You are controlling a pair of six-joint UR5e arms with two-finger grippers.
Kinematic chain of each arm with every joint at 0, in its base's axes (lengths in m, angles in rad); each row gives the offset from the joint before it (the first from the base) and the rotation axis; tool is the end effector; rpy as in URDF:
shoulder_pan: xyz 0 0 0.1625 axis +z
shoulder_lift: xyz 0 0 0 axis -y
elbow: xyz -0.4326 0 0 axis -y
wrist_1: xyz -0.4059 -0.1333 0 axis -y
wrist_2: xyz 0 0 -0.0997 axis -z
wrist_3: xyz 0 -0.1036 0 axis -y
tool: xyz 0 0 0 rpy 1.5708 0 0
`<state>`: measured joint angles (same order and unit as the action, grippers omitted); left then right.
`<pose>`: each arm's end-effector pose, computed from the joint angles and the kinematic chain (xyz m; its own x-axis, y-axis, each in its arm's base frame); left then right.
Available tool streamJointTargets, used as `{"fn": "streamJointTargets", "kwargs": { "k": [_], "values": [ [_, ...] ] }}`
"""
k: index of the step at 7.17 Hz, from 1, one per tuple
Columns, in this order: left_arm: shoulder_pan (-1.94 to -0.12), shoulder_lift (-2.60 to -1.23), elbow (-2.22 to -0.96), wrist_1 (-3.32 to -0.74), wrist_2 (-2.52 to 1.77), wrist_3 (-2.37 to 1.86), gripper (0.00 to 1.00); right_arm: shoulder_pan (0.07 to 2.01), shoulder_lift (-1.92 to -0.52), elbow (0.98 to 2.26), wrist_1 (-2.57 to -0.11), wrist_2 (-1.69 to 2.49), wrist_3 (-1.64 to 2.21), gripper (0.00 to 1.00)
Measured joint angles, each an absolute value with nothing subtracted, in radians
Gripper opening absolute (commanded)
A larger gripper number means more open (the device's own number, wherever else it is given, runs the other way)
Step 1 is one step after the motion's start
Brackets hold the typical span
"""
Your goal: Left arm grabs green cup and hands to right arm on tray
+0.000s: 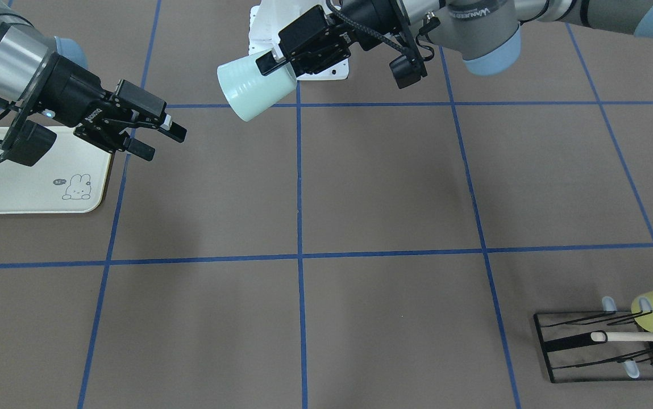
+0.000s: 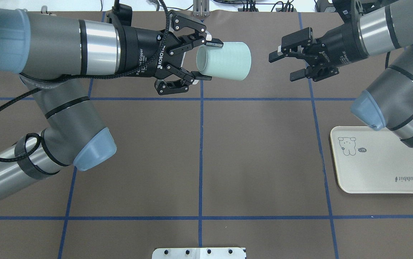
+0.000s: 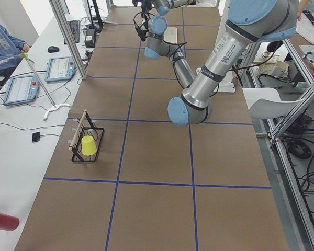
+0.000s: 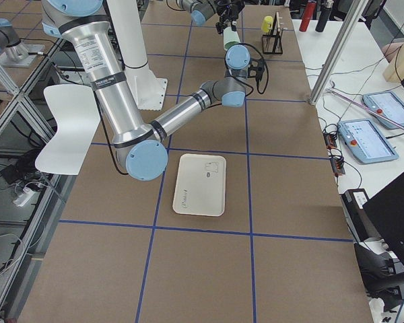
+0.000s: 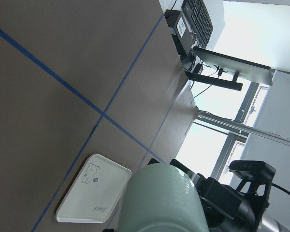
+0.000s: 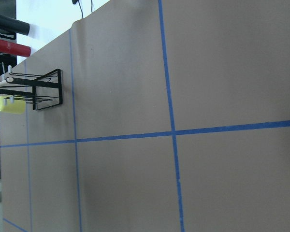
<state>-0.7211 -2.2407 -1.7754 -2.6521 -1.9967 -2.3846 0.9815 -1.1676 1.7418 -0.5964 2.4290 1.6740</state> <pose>0.3751 -0.4502 0.0624 -0.4217 -0.5107 -0.7493 0.0103 0.8236 -0.5671 -0.2770 -0.5131 0.2418 -0.0004 0.1206 0.9927 -0.1237 0.9851 -0.1197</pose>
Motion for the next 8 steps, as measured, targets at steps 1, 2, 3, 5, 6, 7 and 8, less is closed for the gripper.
{"fn": "streamJointTargets", "kwargs": {
  "k": [1, 2, 3, 5, 6, 7, 8],
  "values": [
    [-0.721, -2.200, -1.773, -2.755, -1.993, -2.461, 0.00, 0.969, -1.170, 1.733, -0.500, 2.412, 1.769, 0.97],
    [-0.721, -2.157, -1.766, -2.862, -1.990, -2.516, 0.00, 0.946, -1.179, 1.724, -0.369, 2.360, 1.854, 0.97],
    [-0.721, -2.137, -1.759, -2.927, -1.986, -2.561, 0.00, 0.908, -1.193, 1.714, -0.221, 2.280, 1.950, 0.97],
    [-0.720, -2.126, -1.729, -3.042, -1.970, -2.712, 0.00, 0.832, -1.202, 1.707, -0.023, 2.149, 2.110, 0.96],
    [-0.720, -2.126, -1.710, -3.115, -1.952, -2.807, 0.00, 0.809, -1.201, 1.707, 0.025, 2.129, 2.136, 0.96],
    [-0.719, -2.128, -1.699, -3.165, -1.939, -2.870, 0.00, 0.794, -1.200, 1.707, 0.065, 2.123, 2.157, 0.96],
    [-0.718, -2.129, -1.695, -3.189, -1.934, -2.897, 0.00, 0.784, -1.197, 1.707, 0.098, 2.120, 2.180, 0.96]
  ]
}}
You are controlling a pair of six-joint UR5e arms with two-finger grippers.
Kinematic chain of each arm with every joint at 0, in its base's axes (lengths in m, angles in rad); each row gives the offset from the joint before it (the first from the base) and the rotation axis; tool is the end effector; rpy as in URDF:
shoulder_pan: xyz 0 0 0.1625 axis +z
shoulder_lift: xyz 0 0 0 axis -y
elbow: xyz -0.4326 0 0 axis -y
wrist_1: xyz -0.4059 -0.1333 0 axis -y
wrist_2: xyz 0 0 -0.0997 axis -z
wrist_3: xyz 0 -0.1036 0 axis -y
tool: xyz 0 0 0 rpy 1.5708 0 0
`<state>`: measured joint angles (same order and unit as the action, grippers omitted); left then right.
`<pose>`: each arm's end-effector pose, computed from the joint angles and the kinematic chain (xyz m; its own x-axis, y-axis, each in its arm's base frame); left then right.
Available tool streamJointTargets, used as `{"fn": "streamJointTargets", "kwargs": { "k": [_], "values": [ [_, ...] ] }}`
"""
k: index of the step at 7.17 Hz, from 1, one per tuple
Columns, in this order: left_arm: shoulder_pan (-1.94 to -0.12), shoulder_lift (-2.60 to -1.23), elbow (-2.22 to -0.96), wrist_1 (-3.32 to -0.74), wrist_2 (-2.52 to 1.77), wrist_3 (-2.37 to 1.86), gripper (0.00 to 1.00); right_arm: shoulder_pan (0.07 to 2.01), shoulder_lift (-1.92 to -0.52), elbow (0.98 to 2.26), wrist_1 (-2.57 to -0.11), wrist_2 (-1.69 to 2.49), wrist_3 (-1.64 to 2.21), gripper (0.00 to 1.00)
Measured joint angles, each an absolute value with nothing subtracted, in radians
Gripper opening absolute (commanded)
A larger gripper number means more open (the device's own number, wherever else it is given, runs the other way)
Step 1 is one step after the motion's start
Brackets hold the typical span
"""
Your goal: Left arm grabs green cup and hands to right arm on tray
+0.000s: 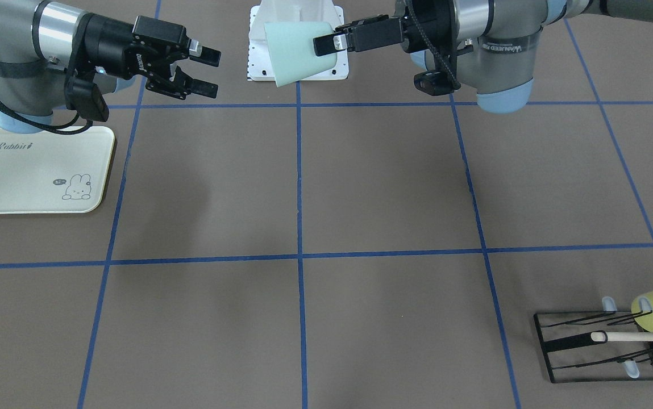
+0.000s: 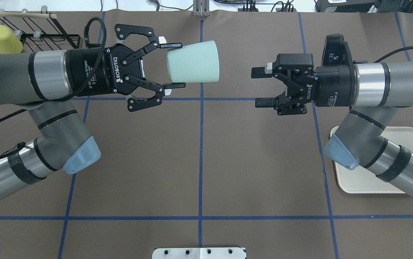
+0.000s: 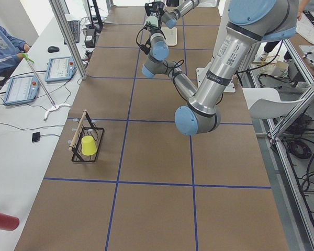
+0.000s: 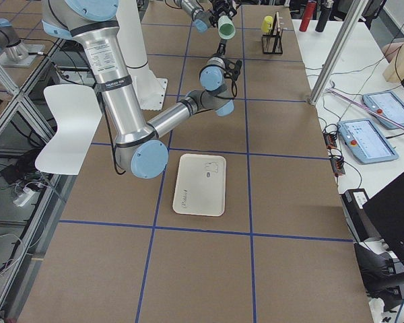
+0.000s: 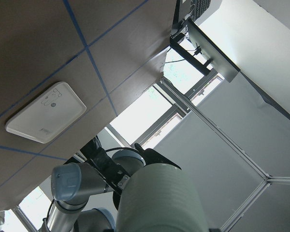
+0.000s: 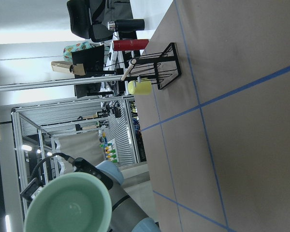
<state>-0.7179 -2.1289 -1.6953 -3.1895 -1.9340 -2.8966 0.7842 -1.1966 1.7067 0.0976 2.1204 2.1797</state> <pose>0.3505 -0.4342 0.1345 -0.5251 -0.7454 -0.4106 -0.3868 0.6388 -0.6651 -0.3178 -0.4289 0.2347 -0.5024 0.1877 0.8440 -0.0138 0.9743 -0.2249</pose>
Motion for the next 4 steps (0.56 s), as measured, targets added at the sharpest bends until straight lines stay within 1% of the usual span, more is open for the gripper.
{"fn": "streamJointTargets", "kwargs": {
  "k": [4],
  "values": [
    [-0.659, -2.140, -1.708, -3.203, -1.931, -2.910, 0.00, 0.731, -1.176, 1.721, 0.143, 2.077, 2.197, 0.94]
  ]
}}
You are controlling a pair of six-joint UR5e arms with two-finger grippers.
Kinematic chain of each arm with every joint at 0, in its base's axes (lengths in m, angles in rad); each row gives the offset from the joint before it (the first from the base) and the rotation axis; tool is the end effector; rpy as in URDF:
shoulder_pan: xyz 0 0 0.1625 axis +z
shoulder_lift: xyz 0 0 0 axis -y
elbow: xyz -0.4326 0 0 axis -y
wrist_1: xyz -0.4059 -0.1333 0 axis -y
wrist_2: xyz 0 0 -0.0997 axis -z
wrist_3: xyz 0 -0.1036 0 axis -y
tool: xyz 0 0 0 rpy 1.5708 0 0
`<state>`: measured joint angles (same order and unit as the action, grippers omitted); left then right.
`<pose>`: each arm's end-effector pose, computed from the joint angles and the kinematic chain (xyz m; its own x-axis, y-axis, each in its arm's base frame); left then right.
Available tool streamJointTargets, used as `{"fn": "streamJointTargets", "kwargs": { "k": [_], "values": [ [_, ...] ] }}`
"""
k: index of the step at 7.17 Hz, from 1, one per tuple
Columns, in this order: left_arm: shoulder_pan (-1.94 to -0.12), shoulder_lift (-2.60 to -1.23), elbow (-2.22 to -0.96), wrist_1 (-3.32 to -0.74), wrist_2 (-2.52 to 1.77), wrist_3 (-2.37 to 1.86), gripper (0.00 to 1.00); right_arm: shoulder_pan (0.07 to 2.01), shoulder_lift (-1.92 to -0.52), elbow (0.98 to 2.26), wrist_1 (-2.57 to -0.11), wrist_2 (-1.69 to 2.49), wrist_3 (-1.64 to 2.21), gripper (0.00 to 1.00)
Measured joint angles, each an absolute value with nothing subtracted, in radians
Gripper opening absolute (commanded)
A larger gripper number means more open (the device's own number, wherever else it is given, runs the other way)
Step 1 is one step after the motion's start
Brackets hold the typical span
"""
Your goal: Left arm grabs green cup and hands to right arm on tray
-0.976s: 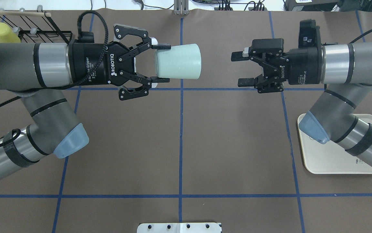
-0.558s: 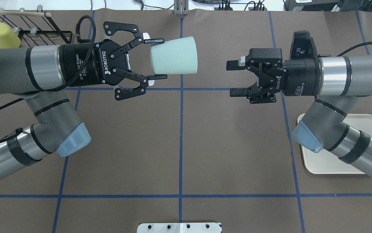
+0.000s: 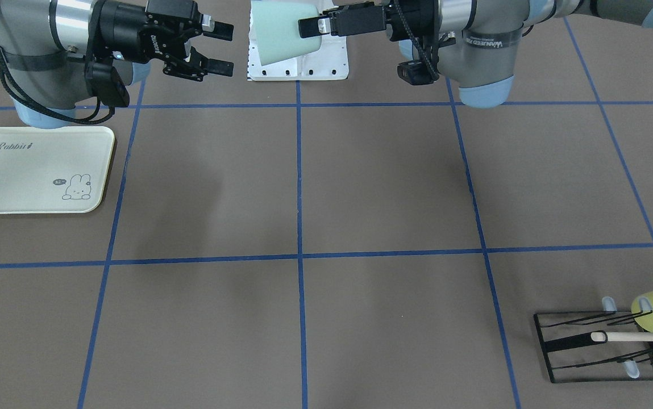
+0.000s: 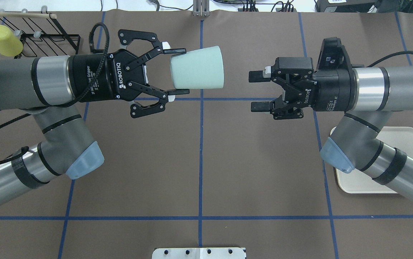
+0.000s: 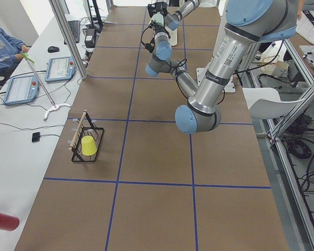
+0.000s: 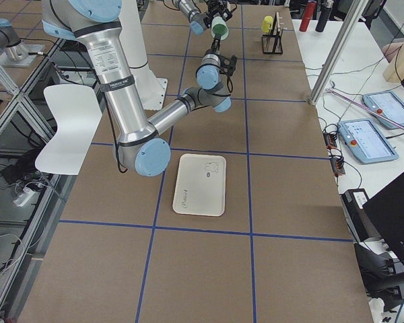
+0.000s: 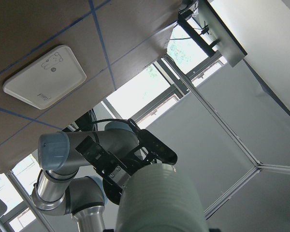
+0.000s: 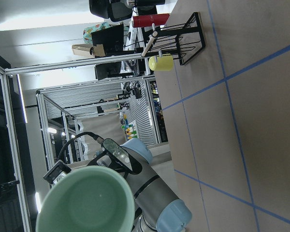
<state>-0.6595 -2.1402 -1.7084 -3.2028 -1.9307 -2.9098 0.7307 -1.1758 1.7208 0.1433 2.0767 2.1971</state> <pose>0.3693 -0.4088 0.1241 -0.4895 -0.7731 -0.4034 -0.4487 0.6199 -0.6437 -0.3320 -0.4091 0.2168 -0.5621 0.1848 0.8062 0.0301 0.9787 -0.2033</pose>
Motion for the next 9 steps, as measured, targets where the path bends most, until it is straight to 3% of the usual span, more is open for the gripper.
{"fn": "streamJointTargets", "kwargs": {
  "k": [2, 4, 6, 9],
  "values": [
    [-0.638, -2.142, -1.707, -3.203, -1.928, -2.909, 0.00, 0.710, -1.172, 1.722, 0.144, 2.057, 2.197, 0.94],
    [-0.632, -2.145, -1.710, -3.202, -1.927, -2.910, 0.00, 0.694, -1.167, 1.724, 0.146, 2.045, 2.197, 0.83],
    [-0.628, -2.149, -1.716, -3.202, -1.927, -2.910, 0.00, 0.676, -1.161, 1.724, 0.167, 2.032, 2.198, 0.80],
    [-0.616, -2.151, -1.727, -3.203, -1.926, -2.910, 0.00, 0.666, -1.160, 1.727, 0.210, 2.001, 2.216, 0.58]
  ]
}}
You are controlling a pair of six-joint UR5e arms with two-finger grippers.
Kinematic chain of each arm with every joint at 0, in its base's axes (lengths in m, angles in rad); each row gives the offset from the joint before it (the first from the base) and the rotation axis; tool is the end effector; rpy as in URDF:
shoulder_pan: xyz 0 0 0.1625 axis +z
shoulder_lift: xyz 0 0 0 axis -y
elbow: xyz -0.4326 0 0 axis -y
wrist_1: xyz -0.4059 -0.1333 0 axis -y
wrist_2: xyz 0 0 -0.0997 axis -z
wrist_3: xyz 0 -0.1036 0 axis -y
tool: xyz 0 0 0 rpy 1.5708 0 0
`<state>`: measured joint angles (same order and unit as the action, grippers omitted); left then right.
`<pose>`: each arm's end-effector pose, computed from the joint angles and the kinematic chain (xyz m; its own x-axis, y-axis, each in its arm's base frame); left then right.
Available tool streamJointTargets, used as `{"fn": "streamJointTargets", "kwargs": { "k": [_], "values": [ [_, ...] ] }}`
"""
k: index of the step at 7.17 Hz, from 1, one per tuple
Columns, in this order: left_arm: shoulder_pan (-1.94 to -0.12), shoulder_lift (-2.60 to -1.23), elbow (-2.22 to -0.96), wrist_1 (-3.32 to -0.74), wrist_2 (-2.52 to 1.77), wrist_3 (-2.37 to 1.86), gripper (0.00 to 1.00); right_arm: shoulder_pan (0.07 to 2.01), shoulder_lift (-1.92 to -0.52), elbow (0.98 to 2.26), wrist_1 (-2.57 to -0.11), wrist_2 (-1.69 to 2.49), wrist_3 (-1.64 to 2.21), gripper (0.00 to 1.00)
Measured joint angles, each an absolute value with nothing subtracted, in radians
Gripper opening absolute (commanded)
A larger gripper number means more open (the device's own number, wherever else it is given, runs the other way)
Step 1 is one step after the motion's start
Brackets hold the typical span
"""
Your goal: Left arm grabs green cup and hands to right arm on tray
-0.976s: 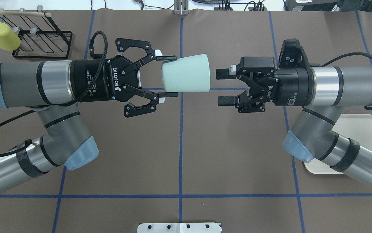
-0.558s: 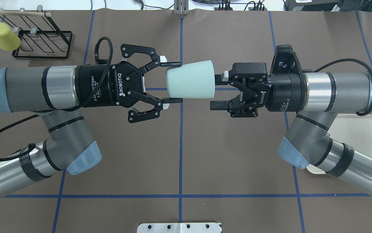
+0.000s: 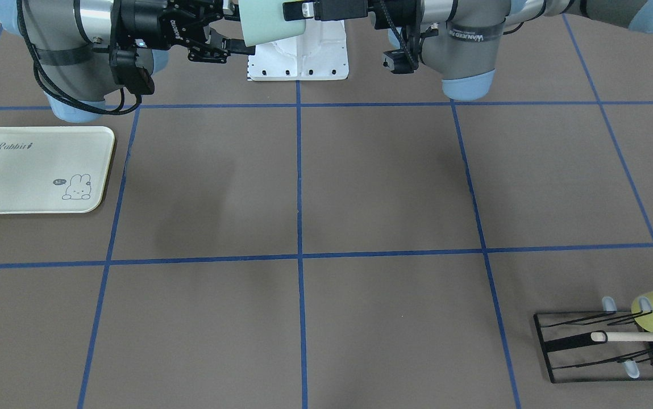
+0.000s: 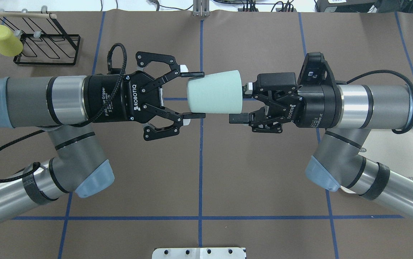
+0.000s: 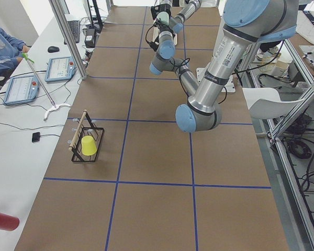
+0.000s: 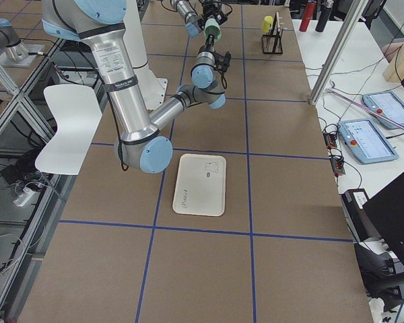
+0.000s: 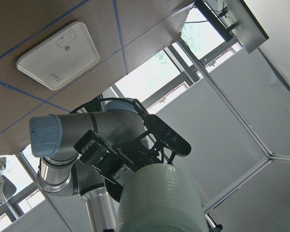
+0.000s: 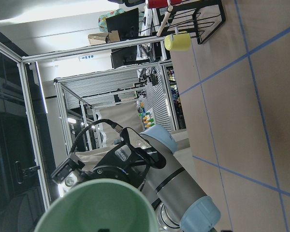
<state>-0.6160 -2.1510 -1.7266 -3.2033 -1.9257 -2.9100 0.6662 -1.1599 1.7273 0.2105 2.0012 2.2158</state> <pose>0.3800 -0.3882 0.1127 -0.4686 -0.7864 -0.4024 -0.4897 0.6104 -0.6226 -0.3470 -0.3874 0.2038 -0.6381 0.1934 0.7453 0.0696 0.9785 -0.1943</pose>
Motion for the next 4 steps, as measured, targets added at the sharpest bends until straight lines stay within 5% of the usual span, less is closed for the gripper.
{"fn": "streamJointTargets", "kwargs": {
  "k": [4],
  "values": [
    [-0.595, -2.166, -1.730, -3.199, -1.890, -2.909, 0.00, 0.657, -1.165, 1.729, 0.258, 1.988, 2.256, 0.45]
  ]
}}
